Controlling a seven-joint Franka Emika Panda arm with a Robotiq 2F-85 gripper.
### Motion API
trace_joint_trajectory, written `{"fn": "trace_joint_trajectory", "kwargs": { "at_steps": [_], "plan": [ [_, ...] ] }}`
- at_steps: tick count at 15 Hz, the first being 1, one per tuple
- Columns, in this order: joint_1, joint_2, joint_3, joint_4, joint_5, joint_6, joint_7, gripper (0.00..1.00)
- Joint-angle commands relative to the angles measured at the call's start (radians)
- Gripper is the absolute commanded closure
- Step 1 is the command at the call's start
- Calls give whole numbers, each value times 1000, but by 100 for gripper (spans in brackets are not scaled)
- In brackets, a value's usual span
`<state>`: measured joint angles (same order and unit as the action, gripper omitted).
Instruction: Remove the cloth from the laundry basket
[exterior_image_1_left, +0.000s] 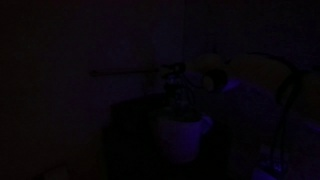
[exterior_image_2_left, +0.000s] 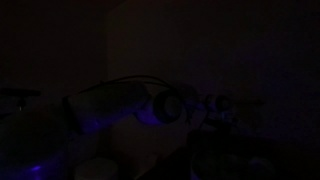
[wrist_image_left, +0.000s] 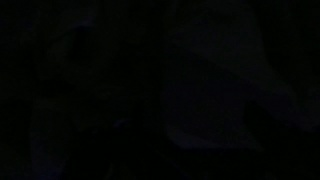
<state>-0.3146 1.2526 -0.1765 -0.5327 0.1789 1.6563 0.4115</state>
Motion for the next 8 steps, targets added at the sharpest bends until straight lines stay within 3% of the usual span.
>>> {"fn": "trace_joint_trajectory", "kwargs": {
  "at_steps": [1,7,8],
  "plan": [
    [-2,66,-15,86,-109,-178,10,0],
    [13,143,-59,156,-245,-458,53,0],
    [12,84,-83,32,-255,-449,16,0]
  ]
}}
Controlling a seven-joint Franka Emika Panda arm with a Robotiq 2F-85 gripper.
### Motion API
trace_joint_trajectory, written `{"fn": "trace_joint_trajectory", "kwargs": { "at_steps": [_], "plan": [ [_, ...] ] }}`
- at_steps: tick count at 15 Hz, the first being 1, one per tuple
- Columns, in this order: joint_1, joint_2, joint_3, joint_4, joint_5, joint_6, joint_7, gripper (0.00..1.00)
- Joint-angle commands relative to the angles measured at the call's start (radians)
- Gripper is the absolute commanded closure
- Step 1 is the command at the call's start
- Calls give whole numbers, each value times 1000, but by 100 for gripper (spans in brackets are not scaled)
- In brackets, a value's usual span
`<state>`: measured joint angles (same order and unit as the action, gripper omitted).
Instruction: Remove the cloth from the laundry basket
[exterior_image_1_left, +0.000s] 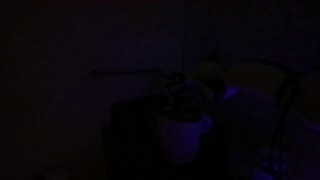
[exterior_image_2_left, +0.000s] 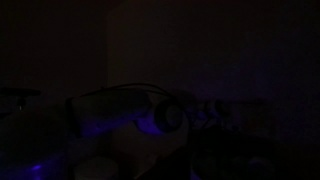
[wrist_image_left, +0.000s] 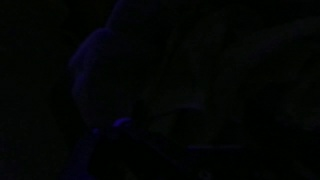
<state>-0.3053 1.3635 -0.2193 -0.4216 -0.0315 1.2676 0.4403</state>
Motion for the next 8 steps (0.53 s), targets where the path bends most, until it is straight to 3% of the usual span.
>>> {"fn": "trace_joint_trajectory", "kwargs": {
  "at_steps": [1,2,3,4,6,7,8],
  "plan": [
    [-15,53,-35,48,-73,-152,-29,0],
    [-16,63,-44,46,-91,-191,-36,0],
    [1,10,-64,-83,-99,-174,-41,0],
    [-19,91,-56,46,-123,-262,-72,0],
    [-22,114,-53,54,-152,-319,-167,0],
    [-15,64,-44,-50,-134,-235,-203,0],
    [-22,78,-31,-32,-123,-203,-249,0]
  ]
}}
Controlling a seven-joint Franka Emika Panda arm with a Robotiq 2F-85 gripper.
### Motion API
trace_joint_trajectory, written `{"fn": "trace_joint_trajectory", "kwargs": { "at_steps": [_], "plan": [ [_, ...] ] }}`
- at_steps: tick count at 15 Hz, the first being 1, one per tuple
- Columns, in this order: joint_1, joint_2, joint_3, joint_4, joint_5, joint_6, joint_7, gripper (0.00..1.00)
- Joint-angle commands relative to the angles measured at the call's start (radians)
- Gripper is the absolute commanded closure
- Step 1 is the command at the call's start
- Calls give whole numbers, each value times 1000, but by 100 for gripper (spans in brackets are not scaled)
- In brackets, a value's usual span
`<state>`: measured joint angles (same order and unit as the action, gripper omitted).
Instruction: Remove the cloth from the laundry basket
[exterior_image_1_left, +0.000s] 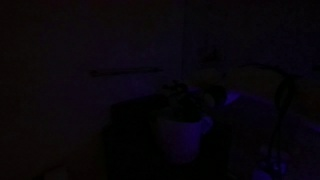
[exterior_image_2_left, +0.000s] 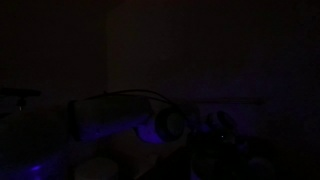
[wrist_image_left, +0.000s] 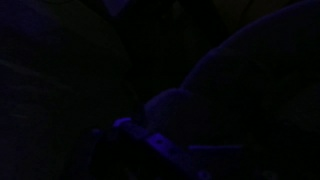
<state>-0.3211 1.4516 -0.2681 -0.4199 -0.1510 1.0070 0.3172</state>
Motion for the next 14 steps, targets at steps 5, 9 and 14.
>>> {"fn": "trace_joint_trajectory", "kwargs": {
  "at_steps": [5,9,14],
  "plan": [
    [-45,-27,105,4,57,163,-186,0],
    [-30,-57,161,15,97,253,-233,0],
    [-17,-50,236,76,158,389,-322,0]
  ]
}}
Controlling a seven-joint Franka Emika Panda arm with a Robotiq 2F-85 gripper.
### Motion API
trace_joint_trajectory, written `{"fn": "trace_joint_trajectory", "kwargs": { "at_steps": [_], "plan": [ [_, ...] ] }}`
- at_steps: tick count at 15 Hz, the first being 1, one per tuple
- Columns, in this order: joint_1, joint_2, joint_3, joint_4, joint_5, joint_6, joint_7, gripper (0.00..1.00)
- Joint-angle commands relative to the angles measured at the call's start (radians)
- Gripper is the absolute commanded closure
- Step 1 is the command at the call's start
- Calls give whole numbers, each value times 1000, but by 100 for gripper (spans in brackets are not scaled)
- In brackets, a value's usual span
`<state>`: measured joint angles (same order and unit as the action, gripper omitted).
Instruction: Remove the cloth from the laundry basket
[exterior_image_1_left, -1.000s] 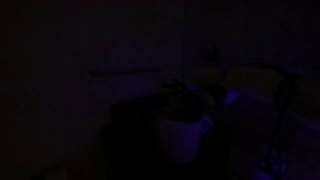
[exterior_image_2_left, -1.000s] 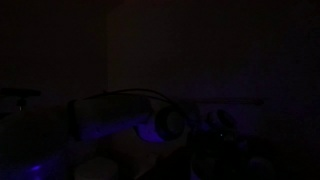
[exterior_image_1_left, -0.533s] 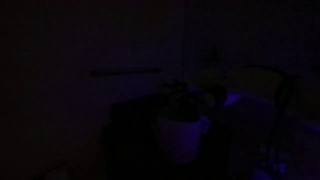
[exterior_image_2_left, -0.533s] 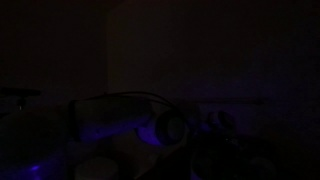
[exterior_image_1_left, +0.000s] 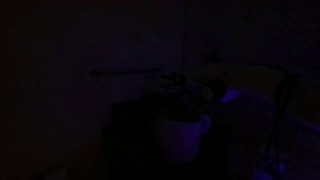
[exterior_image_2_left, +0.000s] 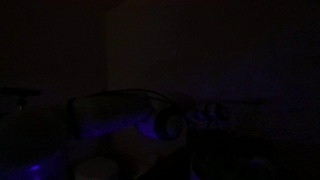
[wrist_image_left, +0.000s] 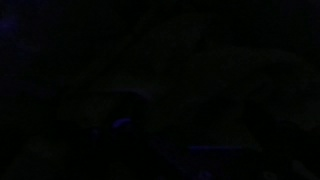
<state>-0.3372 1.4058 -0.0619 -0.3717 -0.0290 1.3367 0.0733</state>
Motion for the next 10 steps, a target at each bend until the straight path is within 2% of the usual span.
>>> {"fn": "trace_joint_trajectory", "kwargs": {
  "at_steps": [1,2,3,5,10],
  "plan": [
    [2,-16,45,6,46,98,-103,0],
    [6,-8,54,13,55,114,-112,0],
    [9,-34,61,-42,49,143,-104,0],
    [8,-39,64,-62,41,160,-74,0],
    [3,-47,33,-90,18,142,15,0]
  ]
}}
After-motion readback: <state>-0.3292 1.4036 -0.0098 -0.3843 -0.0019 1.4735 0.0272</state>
